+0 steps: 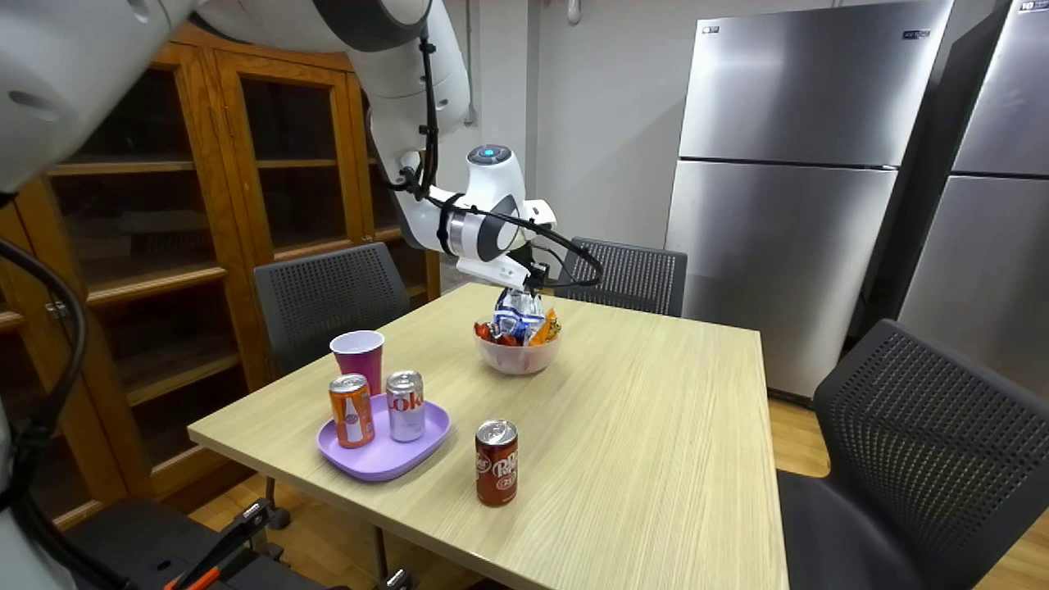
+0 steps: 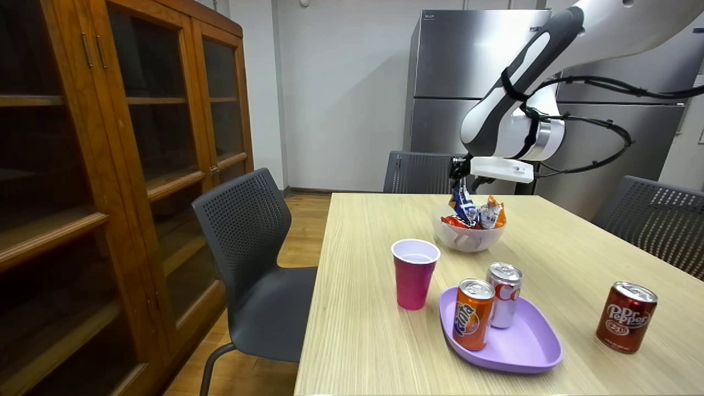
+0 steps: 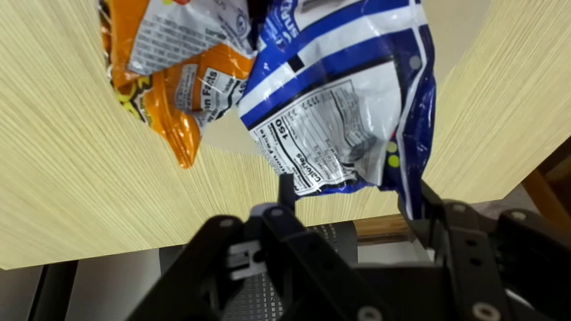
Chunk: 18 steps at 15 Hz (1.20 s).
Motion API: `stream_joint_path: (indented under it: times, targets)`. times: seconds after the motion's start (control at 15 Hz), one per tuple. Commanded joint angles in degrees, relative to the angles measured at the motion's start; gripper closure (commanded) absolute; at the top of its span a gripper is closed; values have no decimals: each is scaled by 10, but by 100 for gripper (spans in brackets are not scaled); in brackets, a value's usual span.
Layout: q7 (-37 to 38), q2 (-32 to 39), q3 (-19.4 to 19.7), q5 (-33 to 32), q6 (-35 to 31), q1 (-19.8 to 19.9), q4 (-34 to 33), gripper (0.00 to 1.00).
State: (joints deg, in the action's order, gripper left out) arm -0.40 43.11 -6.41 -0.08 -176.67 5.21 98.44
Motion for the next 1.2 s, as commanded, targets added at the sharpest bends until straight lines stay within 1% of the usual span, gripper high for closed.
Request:
stream_joint_path:
  times: [0.0,0.07,0.13,0.53,0.67,0.73,0.8,1.0,1.13]
  targets:
    - [-18,-13,-9,4,9,7,5,6]
    - [-19,-18,-12,4,6,9,10,1]
    - [-20,-21,-14,5,2,11,14,0]
    - [-28,-62,-31,9,-1,32,50,0]
    - [-29,-86,-35,11,2,42,73,0]
    - [-30,-102,-38,13,17,50,87,0]
    - [-30,-113,-39,15,11,55,102,0]
    - [-35,-154,-66,8,6,94,153,0]
    - [-39,-178,-86,11,16,121,182,0]
